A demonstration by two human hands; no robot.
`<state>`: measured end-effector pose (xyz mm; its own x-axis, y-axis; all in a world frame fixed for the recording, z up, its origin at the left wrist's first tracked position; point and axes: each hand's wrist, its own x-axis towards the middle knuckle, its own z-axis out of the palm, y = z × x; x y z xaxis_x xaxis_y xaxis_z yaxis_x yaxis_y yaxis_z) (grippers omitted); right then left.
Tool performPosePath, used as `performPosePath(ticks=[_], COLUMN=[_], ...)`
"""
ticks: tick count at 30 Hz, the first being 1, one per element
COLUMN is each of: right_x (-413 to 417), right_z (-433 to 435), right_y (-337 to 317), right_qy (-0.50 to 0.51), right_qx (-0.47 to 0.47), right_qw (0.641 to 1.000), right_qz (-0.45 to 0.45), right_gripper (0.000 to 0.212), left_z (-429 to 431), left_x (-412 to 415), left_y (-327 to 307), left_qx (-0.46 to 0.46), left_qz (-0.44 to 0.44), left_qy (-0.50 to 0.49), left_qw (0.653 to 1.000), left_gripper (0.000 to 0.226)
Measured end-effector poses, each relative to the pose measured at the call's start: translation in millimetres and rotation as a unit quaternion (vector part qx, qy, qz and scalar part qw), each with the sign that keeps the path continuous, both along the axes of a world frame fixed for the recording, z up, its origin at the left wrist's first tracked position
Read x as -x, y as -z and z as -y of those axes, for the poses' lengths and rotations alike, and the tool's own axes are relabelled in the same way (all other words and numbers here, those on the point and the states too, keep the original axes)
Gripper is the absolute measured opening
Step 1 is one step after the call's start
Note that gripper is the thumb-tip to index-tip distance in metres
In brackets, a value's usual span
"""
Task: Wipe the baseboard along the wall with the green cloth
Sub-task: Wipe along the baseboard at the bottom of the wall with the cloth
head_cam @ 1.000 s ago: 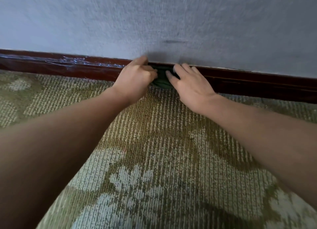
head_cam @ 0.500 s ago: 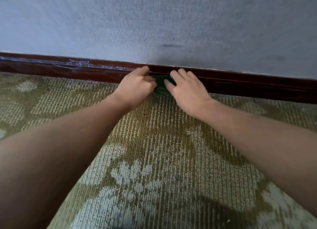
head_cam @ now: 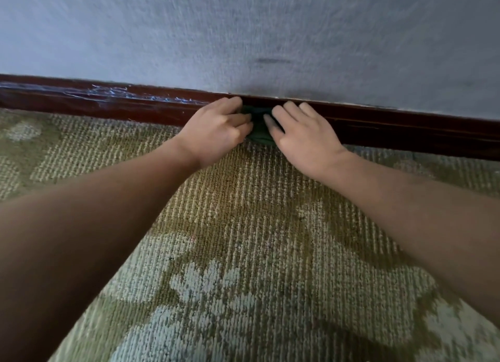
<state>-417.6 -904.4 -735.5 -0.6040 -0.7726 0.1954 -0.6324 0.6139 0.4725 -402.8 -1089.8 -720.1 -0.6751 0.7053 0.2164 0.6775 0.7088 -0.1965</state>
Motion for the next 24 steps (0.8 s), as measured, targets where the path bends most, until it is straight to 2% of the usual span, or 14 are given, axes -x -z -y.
performPosePath(ticks=[4,7,9,11,16,19,21,24], right_x=[3,4,3,1,-4,-3,-4,-7], right_z=[8,8,11,15,14,12,12,5], right_y=[15,19,23,26,19,17,13,3], right_qy=[-0.015,-0.016,-0.007,0.013,0.033,0.027,0.022,0.033], right_qx=[0.001,0.003,-0.009,-0.026,-0.060,-0.056,-0.049,-0.053], right_qw=[0.999,0.999,1.000,1.000,0.997,0.995,0.992,0.992], right_qz=[-0.033,-0.033,-0.020,0.010,0.047,0.080,0.113,0.110], right_gripper=[0.013,0.011,0.013,0.017,0.032,0.044,0.046,0.045], left_z=[-1,0,0,-2,-4,-2,-3,-7], left_x=[0,2,1,-1,-2,-4,-7,-13], left_y=[10,15,19,22,23,24,18,9], left_qx=[0.027,0.037,0.060,0.074,0.041,0.045,0.036,0.008], left_qz=[0.019,0.026,0.040,0.053,0.063,0.100,0.091,0.036], left_qy=[0.003,-0.003,-0.018,-0.045,-0.101,-0.139,-0.125,-0.075], left_qw=[0.999,0.999,0.997,0.995,0.992,0.984,0.987,0.997], left_gripper=[0.036,0.022,0.006,0.013,0.015,0.022,0.020,0.013])
